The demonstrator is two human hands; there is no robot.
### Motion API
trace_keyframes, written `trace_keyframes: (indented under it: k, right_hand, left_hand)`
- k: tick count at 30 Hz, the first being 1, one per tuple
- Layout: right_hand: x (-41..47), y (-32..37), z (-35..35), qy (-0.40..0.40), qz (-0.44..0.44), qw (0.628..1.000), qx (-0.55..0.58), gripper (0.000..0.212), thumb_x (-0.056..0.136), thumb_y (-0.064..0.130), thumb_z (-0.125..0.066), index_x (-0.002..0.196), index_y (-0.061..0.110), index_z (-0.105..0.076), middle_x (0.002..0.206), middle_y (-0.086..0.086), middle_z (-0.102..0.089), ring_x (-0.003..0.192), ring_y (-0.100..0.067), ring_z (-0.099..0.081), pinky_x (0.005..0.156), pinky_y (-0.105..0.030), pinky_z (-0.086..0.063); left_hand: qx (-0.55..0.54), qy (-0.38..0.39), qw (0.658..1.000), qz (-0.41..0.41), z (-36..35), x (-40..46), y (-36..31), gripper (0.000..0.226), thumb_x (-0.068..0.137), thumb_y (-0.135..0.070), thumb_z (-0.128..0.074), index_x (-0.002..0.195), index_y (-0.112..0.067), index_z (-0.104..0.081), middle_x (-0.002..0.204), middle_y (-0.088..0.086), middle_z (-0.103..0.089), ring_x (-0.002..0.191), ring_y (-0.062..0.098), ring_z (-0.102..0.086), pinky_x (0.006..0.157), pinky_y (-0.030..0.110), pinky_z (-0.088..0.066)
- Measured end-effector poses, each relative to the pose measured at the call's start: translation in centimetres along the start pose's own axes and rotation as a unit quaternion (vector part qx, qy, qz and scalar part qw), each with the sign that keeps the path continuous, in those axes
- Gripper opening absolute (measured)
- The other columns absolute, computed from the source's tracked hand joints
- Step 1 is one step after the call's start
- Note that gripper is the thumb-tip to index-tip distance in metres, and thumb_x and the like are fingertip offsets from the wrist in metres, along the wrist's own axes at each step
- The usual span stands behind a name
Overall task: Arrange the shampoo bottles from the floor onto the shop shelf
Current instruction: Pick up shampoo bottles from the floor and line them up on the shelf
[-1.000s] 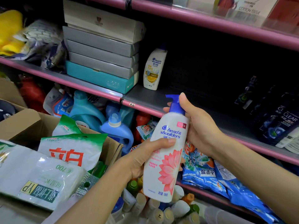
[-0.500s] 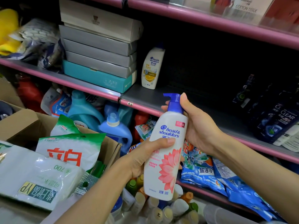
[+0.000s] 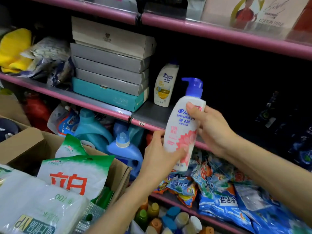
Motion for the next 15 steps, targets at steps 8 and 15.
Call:
trace_keyframes:
  k: [8, 15]
  right_hand:
    - [9.8, 2.4, -2.6, 0.036, 0.079, 0.996, -0.006, 0.034, 0.089, 0.026, -0.064, 0.12, 0.017, -0.055, 0.105, -0.001, -0.072, 0.092, -0.016, -0.071, 0.065, -0.029, -0.057]
    - [13.6, -1.4, -2.9, 0.014, 0.069, 0.997, -0.005, 0.035, 0.08, 0.013, -0.074, 0.111, 0.016, -0.058, 0.1, -0.001, -0.072, 0.082, -0.008, -0.072, 0.066, -0.026, -0.06]
  left_hand:
    - [0.131, -0.073, 0.986, -0.07, 2.0, 10.8, -3.2, 0.046, 0.084, -0.025, -0.06, 0.126, -0.015, -0.047, 0.12, 0.006, -0.06, 0.11, 0.025, -0.056, 0.091, 0.04, -0.047]
    - [0.114, -0.037, 0.993, 0.011, 3.1, 14.7, -1.1, 0.032, 0.086, -0.015, -0.051, 0.117, -0.018, -0.056, 0.116, 0.003, -0.065, 0.104, 0.024, -0.06, 0.087, 0.034, -0.049]
Point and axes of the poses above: each hand's wrist, its own x-axis towards the middle knuckle, its own z-axis out of the back of the hand, y = z × x, the point moved 3 cm from there along x, towards the middle knuckle
